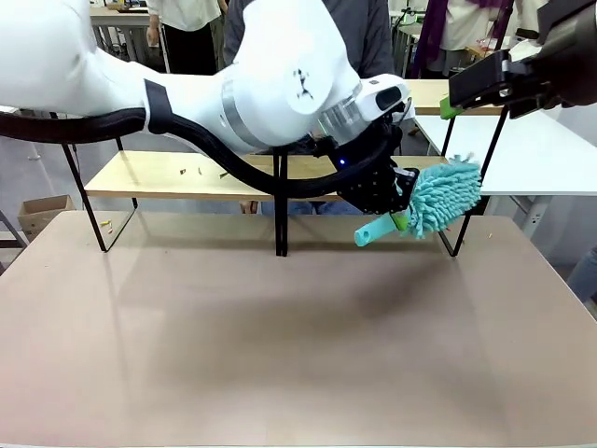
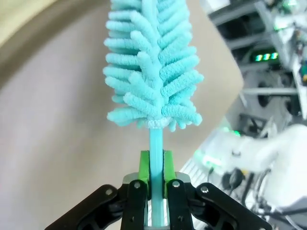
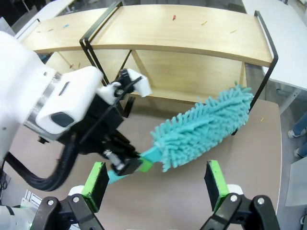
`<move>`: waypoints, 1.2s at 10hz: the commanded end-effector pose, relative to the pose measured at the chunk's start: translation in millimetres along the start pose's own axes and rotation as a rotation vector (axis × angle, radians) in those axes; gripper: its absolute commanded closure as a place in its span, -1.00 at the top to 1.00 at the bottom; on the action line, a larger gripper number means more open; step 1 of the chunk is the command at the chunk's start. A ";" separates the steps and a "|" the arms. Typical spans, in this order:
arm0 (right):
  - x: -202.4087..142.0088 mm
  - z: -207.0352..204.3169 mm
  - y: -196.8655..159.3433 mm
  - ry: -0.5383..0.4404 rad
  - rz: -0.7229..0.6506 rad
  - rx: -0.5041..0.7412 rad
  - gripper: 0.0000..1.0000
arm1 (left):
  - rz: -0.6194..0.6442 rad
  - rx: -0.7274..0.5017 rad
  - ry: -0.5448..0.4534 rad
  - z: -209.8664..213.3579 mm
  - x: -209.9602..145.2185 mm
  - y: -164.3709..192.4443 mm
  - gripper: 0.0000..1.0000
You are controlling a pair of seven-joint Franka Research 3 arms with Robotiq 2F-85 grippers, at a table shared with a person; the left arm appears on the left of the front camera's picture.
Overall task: Clean the shelves.
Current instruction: Clean a randomly selected level of the Shelf with the Duster.
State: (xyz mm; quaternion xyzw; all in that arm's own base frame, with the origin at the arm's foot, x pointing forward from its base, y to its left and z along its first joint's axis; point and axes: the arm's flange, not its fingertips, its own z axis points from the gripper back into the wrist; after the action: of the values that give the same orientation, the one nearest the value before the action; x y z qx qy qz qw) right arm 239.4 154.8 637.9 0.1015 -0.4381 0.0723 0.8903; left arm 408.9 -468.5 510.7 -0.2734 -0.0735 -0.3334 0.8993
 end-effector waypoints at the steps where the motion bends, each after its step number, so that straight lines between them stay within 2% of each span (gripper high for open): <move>1: -0.2 -0.3 -0.1 0.001 -0.003 0.001 1.00 | -0.027 0.074 0.041 34.5 -49.7 19.0 -0.75; 3: -0.2 -0.3 -0.1 0.001 -0.003 0.001 1.00 | -0.066 0.088 0.012 41.9 -77.5 12.3 -0.75; 8: -0.2 -0.3 -0.1 0.001 -0.003 0.001 1.00 | -0.150 -0.021 0.008 54.3 -89.7 3.2 -0.75; 10: -0.2 -0.3 -0.1 0.001 -0.003 0.001 1.00 | -0.163 -0.067 -0.031 85.0 -126.3 9.4 -0.75; 12: -0.2 -0.3 -0.1 0.001 -0.003 0.001 1.00 | -0.164 -0.101 -0.088 119.6 -180.6 22.6 -0.75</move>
State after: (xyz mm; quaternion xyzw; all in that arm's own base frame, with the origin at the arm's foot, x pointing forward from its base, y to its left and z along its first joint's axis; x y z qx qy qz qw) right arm 239.4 154.7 638.0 0.1016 -0.4381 0.0722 0.8902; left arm 318.3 -330.9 546.8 -0.3078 -0.1058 -0.3916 0.8606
